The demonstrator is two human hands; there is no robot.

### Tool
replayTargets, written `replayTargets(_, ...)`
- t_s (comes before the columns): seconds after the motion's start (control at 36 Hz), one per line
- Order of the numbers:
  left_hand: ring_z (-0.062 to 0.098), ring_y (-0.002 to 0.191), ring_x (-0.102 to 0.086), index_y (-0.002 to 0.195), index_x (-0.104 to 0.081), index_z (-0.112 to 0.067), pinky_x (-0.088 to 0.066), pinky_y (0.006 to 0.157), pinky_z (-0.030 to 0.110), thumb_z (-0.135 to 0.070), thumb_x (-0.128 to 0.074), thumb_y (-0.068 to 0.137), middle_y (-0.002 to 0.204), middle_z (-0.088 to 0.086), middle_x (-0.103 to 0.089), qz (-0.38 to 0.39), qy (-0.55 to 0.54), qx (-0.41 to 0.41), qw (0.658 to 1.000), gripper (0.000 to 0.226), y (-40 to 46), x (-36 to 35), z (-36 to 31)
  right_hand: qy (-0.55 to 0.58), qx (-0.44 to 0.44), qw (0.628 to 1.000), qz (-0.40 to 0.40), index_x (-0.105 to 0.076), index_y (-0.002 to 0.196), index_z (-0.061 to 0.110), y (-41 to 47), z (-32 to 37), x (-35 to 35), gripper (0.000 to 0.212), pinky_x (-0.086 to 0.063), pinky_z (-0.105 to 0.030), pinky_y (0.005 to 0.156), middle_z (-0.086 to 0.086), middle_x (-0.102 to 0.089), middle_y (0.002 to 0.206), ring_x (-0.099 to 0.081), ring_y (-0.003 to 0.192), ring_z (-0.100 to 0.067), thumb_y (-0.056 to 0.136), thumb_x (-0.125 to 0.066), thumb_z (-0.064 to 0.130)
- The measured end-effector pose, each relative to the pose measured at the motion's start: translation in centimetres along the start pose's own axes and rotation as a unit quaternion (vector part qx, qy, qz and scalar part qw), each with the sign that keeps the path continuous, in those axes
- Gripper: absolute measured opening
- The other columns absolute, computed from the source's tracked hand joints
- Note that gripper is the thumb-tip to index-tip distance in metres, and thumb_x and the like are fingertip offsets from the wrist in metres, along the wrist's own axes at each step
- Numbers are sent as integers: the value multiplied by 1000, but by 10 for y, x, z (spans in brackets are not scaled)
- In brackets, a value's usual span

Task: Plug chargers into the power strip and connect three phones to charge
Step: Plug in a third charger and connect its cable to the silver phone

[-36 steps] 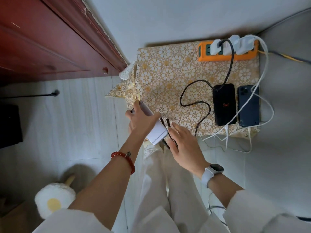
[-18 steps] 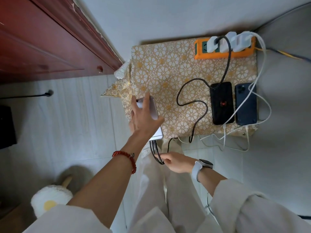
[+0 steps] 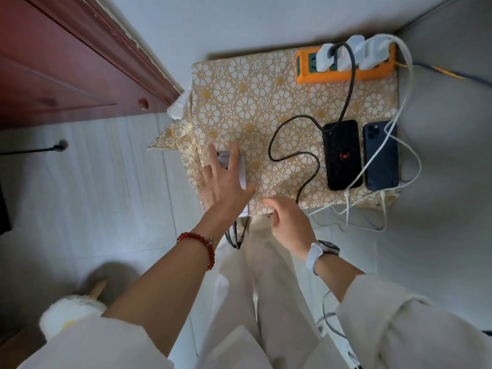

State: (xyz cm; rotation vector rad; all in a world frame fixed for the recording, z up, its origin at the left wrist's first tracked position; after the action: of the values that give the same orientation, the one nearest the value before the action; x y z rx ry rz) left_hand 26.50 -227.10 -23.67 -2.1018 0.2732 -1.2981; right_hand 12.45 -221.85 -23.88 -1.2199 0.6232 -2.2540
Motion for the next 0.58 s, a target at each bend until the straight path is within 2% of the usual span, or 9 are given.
replayTargets(0.06,38,131,-23,145,-7,-37,-45,83,43,-35,-64,78,155,10,11,-6,12,-9,1000,88,5,-6,-8,-45,31,998,-29,-52,123,6,4,-5,4,44,-46,-46,93,-14,-55,123,-49,116,-34,81,-47,-4)
replayTargets(0.14,35,132,-22,146,-1,-36,-47,80,38,-34,-58,85,155,9,11,-12,34,-1,999,83,11,-12,-14,-92,39,995,-17,-43,132,8,12,-10,4,53,-41,-50,101,-14,-45,137,-39,129,-35,80,-51,-2)
replayTargets(0.19,33,133,-21,146,2,-35,-45,86,39,-33,-55,88,156,8,8,-13,35,10,999,82,13,-14,-13,-112,43,993,-5,-36,137,11,16,-9,3,58,-34,-48,107,-12,-36,145,-30,135,-32,82,-50,1)
replayTargets(0.28,30,138,-18,147,2,-30,-30,106,46,-32,-53,89,157,5,-1,-9,27,5,1000,80,12,-15,-5,-135,53,989,15,-28,141,13,21,-3,-1,60,-28,-46,111,-8,-26,151,-21,140,-28,85,-47,4)
replayTargets(0.33,26,140,-16,148,1,-27,-24,109,46,-29,-51,89,157,2,-6,-18,20,-9,1000,78,8,-13,5,-134,59,989,15,-26,142,12,24,3,-4,60,-25,-47,112,-9,-24,152,-20,141,-28,86,-47,4)
replayTargets(0.42,22,143,-11,148,-4,-22,-22,110,45,-25,-52,87,157,2,-10,-39,22,-25,999,77,-1,-11,24,-139,90,986,-6,-33,139,11,27,13,-9,62,-32,-52,107,-13,-32,148,-30,137,-32,82,-54,5)
replayTargets(0.47,23,144,-9,148,-4,-21,-21,110,44,-24,-52,87,157,3,-9,-43,48,-30,997,78,-9,-13,39,-156,113,981,-5,-32,140,13,32,19,-13,66,-33,-55,106,-16,-31,148,-31,136,-34,79,-59,9)
replayTargets(0.53,25,144,-8,148,-7,-20,-22,110,45,-25,-52,87,157,4,-8,-42,87,-55,994,77,-19,-20,50,-186,143,972,6,-24,143,17,37,26,-16,73,-27,-56,107,-17,-21,152,-24,139,-34,81,-62,16)
replayTargets(0.58,28,143,-14,147,-14,-18,-27,108,46,-25,-55,85,157,5,-13,-29,125,-94,987,75,-30,-31,57,-227,159,960,37,-10,146,23,43,30,-19,77,-17,-54,112,-13,-2,156,-9,143,-32,86,-58,27)
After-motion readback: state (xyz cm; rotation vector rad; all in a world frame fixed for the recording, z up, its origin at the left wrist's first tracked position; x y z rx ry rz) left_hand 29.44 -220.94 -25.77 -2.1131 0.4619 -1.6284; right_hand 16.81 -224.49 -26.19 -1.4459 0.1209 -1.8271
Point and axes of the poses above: each hand's wrist, its own y-axis towards the middle knuckle, its own x-axis out of the back of the hand, z = x × y, the point moved 4 cm from there along y, towards the middle knuckle
